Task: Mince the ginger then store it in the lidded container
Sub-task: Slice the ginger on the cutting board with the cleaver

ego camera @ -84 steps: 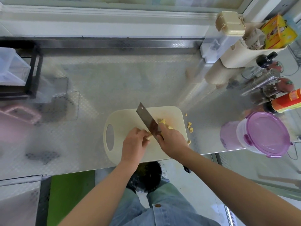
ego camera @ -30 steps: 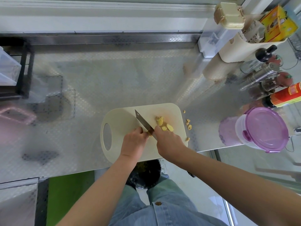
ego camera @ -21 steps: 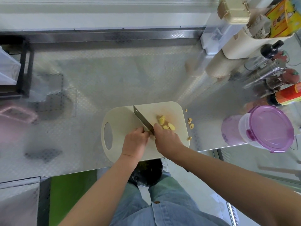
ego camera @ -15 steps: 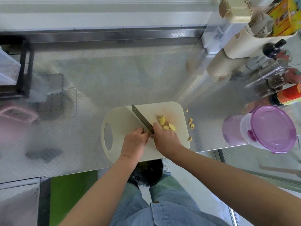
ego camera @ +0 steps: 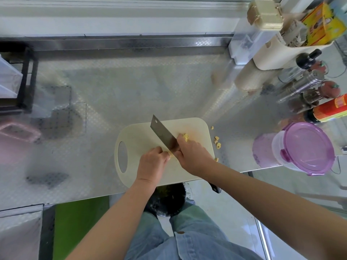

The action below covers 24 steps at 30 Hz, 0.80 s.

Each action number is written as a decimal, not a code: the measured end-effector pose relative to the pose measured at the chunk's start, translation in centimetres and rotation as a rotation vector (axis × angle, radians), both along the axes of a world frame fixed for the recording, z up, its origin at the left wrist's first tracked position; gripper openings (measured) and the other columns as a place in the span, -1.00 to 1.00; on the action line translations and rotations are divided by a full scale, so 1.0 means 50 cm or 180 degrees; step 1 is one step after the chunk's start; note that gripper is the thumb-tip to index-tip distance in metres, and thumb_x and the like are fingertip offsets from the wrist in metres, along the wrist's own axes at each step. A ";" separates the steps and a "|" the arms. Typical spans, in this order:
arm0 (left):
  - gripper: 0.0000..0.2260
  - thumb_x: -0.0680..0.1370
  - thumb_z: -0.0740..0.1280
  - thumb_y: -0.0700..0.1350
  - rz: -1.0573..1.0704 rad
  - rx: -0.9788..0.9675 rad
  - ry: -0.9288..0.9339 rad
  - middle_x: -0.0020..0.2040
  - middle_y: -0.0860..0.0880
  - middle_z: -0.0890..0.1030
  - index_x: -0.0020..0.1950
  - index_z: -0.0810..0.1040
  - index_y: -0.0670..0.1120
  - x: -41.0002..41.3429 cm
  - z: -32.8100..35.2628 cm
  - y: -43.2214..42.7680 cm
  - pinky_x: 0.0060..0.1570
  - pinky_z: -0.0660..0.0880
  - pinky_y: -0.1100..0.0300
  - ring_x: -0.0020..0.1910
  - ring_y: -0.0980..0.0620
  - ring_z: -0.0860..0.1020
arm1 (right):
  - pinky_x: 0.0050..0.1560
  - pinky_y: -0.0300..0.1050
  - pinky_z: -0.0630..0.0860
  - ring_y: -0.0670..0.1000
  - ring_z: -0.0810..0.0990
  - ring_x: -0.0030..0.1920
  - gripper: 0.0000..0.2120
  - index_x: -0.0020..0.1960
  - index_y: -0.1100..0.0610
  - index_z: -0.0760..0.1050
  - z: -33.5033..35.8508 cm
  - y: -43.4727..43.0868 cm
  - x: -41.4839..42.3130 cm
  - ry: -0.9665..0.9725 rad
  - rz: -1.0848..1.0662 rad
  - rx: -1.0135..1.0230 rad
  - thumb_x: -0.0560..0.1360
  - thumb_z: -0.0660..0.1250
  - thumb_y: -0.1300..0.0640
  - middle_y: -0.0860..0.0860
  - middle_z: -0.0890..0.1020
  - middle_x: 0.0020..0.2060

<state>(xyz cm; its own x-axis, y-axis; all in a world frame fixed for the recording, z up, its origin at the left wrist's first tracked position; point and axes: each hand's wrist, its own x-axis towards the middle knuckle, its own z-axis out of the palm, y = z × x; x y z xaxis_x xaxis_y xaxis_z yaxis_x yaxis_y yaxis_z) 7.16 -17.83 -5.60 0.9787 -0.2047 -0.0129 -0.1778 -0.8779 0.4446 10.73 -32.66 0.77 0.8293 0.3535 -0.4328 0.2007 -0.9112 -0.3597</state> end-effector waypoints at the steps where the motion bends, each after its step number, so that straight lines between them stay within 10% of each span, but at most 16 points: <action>1: -0.76 0.18 0.58 -0.34 0.0010 0.0009 0.0011 -0.46 -0.05 0.44 -0.40 0.58 -0.09 0.001 0.000 -0.001 -0.62 0.32 0.21 -0.53 -0.09 0.42 | -0.25 -0.05 0.29 0.13 0.40 -0.20 -0.76 0.25 0.16 0.24 0.003 0.001 -0.001 -0.0006 0.0029 -0.0049 0.62 0.10 0.10 0.11 0.48 -0.15; 24: -0.74 0.15 0.62 -0.30 -0.0147 0.0102 -0.0075 -0.44 -0.07 0.47 -0.38 0.58 -0.10 0.006 0.003 0.001 -0.63 0.27 0.24 -0.55 -0.09 0.44 | -0.26 -0.04 0.35 0.12 0.44 -0.26 -0.82 0.10 0.13 0.23 -0.036 0.047 -0.014 0.0104 -0.0012 -0.0348 0.55 0.11 0.31 0.11 0.56 -0.15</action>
